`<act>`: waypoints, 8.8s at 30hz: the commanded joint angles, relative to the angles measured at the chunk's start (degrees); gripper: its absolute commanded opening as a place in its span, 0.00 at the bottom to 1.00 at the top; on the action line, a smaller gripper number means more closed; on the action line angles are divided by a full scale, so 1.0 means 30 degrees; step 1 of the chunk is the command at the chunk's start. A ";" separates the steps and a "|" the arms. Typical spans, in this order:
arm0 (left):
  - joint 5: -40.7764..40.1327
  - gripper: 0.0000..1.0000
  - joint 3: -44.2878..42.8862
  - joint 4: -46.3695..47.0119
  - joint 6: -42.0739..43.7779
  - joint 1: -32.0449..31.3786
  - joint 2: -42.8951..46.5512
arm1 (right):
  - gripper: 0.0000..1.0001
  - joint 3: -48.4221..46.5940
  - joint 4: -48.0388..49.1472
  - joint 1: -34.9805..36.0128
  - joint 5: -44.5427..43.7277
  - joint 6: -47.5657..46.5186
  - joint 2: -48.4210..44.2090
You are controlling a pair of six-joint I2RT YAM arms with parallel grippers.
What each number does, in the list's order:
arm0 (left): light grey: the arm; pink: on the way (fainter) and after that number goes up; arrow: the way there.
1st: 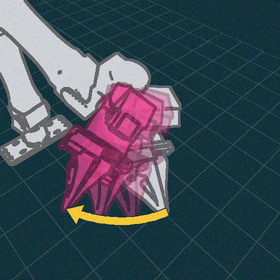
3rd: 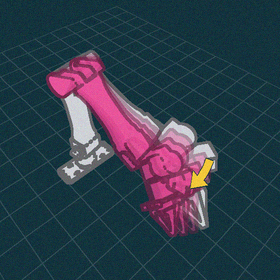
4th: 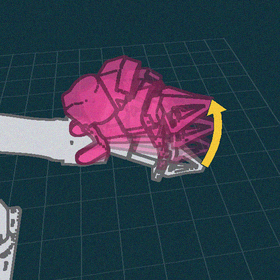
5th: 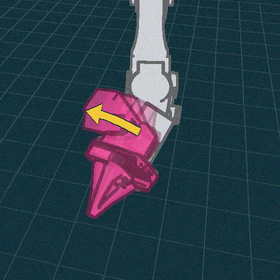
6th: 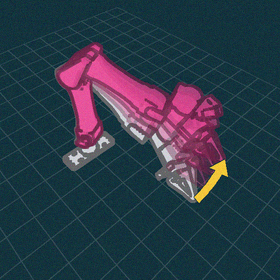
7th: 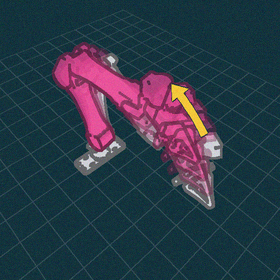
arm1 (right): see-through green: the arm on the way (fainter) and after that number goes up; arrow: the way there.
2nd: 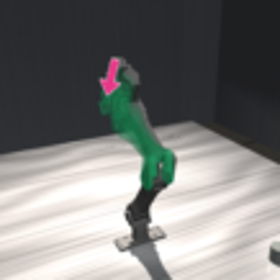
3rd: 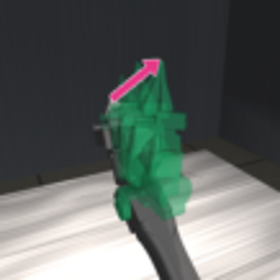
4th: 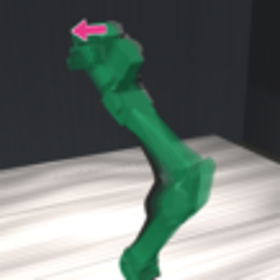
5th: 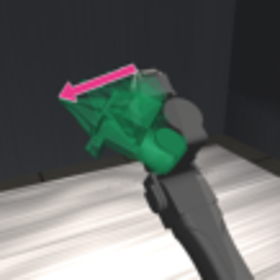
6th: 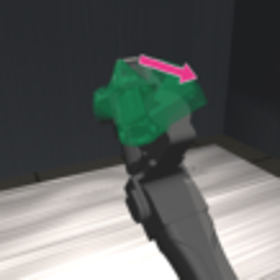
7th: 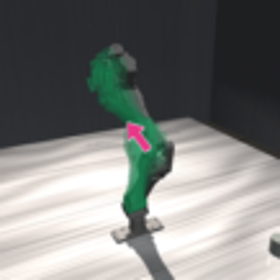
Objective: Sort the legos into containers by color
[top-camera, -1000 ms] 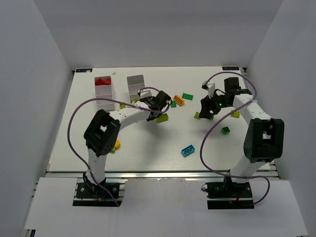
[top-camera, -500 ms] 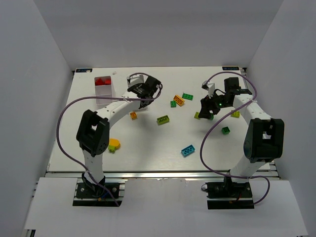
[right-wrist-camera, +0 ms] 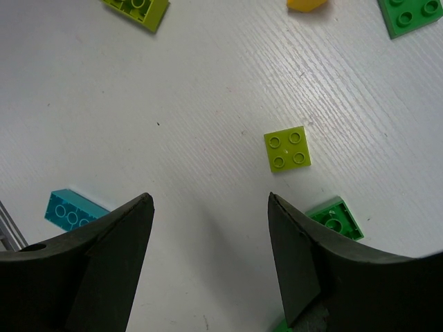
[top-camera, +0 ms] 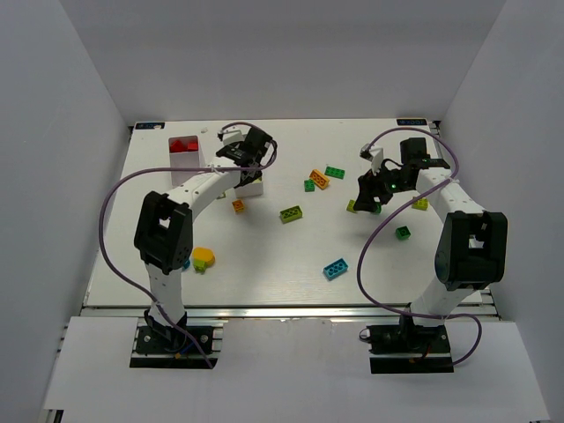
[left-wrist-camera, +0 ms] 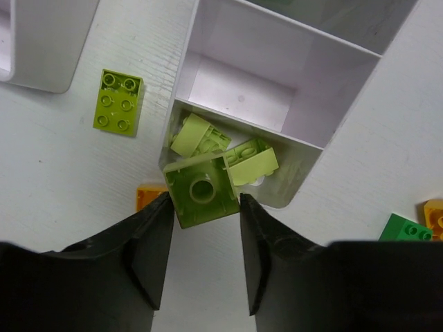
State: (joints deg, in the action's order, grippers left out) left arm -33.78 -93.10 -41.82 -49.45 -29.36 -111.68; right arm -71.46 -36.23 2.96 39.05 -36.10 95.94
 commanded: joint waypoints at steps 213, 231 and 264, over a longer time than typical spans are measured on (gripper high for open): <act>0.2822 0.51 0.4636 0.4125 0.8808 0.3197 0.2686 | 0.37 -0.3572 1.0083 0.2412 0.4914 0.4561 0.0305; 0.3847 0.53 0.4988 0.5209 0.9130 0.4134 0.0899 | 0.39 -0.3075 1.0464 0.1562 0.5382 0.5410 0.0217; 0.5077 0.58 0.4286 0.6470 0.9160 0.4749 -0.1387 | 0.41 -0.2371 1.1402 0.1503 0.6203 0.6612 -0.0135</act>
State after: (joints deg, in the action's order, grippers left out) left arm -19.55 -78.50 -23.38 -22.17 -15.57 -115.85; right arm -79.11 -4.19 7.84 56.03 -17.08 98.08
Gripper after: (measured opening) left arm 0.578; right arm 0.407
